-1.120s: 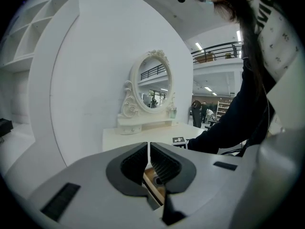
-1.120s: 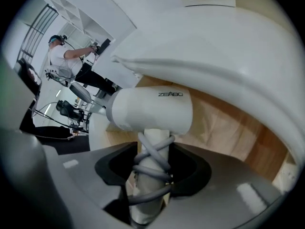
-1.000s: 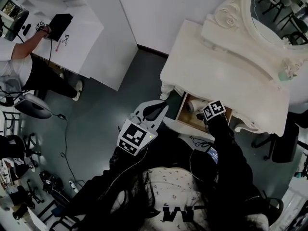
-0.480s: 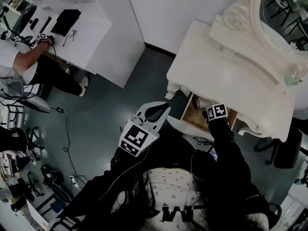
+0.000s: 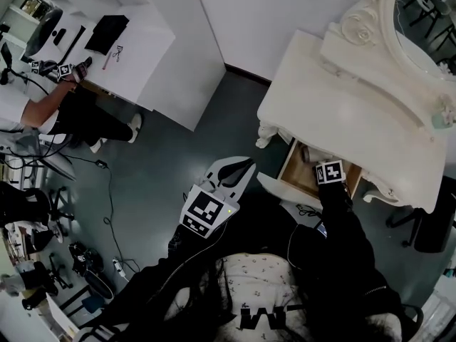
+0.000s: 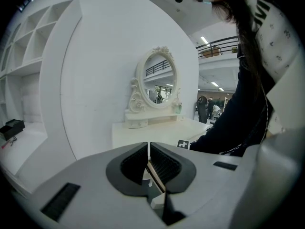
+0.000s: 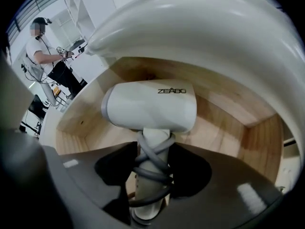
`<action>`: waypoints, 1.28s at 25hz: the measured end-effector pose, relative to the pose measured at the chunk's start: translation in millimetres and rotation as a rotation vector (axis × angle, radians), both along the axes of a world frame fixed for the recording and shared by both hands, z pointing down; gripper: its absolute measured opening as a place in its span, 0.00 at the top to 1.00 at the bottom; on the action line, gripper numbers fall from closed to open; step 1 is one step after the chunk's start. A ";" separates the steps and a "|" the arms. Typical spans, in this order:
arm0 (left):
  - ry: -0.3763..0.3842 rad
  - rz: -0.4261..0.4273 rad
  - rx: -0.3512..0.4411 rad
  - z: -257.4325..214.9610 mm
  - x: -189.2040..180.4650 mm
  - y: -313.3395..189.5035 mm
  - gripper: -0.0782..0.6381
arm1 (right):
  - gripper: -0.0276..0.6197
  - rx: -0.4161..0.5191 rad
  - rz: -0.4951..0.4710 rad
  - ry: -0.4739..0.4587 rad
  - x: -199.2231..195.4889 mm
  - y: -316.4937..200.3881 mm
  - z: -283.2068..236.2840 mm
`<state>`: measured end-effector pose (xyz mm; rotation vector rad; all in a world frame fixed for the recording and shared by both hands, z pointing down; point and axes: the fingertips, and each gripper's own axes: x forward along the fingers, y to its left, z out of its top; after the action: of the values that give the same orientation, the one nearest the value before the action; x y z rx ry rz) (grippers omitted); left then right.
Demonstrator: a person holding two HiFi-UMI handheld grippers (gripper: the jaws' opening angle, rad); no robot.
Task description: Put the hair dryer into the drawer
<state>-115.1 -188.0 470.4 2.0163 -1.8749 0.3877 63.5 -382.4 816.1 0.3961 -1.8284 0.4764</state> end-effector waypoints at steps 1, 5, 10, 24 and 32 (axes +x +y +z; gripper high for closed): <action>-0.002 0.001 -0.003 0.2 -0.4 1.2 0.89 | 0.63 0.005 0.000 0.006 -0.1 0.3 0.5; -0.004 0.013 -0.008 1.4 0.5 3.2 0.89 | 0.63 0.008 0.036 0.005 -1.4 -1.0 -3.5; 0.002 0.037 -0.004 -0.1 -1.5 2.0 0.89 | 0.56 -0.004 0.086 -0.018 3.0 -5.8 -13.2; 0.029 0.232 0.072 -12.1 -2.4 -20.2 0.89 | 0.56 0.014 0.303 -0.194 13.0 4.6 -87.7; 0.047 0.340 0.107 -17.6 -4.6 -22.1 0.89 | 0.56 0.102 0.361 -0.343 3.6 31.4 -149.4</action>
<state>-119.8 -210.1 452.8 2.4014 -1.5539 0.3290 67.1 -350.9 666.7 0.7594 -2.1269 0.7357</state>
